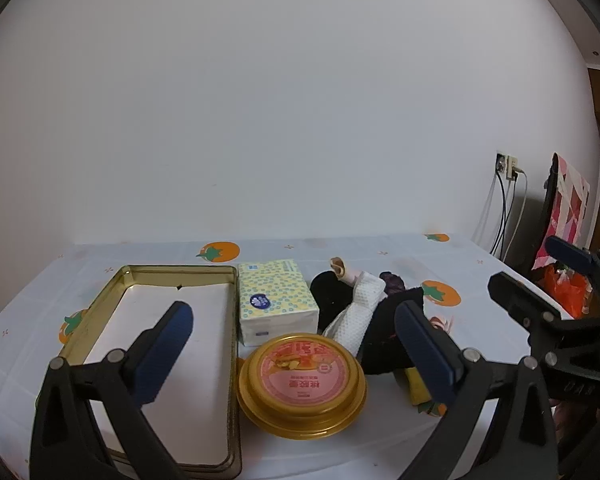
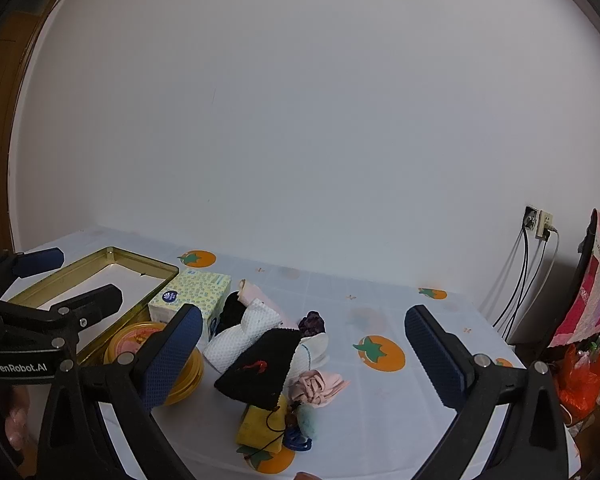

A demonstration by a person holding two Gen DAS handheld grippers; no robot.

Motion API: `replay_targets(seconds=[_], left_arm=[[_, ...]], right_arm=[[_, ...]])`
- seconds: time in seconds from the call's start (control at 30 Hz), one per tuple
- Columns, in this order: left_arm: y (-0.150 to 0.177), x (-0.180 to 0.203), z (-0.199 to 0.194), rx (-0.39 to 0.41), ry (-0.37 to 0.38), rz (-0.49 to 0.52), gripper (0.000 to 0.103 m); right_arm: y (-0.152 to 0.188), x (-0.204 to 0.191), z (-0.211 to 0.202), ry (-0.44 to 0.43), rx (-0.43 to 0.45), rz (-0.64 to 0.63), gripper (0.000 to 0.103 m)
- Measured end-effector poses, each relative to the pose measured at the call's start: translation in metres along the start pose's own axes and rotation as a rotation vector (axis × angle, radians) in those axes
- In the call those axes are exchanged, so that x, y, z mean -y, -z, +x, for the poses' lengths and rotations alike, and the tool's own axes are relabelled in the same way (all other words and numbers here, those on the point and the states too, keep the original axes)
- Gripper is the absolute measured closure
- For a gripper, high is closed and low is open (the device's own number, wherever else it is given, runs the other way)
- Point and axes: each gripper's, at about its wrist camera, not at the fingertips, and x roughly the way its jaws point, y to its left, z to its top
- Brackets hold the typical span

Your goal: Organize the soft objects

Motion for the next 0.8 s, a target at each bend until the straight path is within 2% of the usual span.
replay_targets(seconds=[0.8], left_arm=[[-0.0007,-0.0035,-0.0003,0.000,-0.005,-0.005,0.000]], right_arm=[[-0.0001,-0.0015,-0.0009,-0.002,0.004,0.001,0.001]])
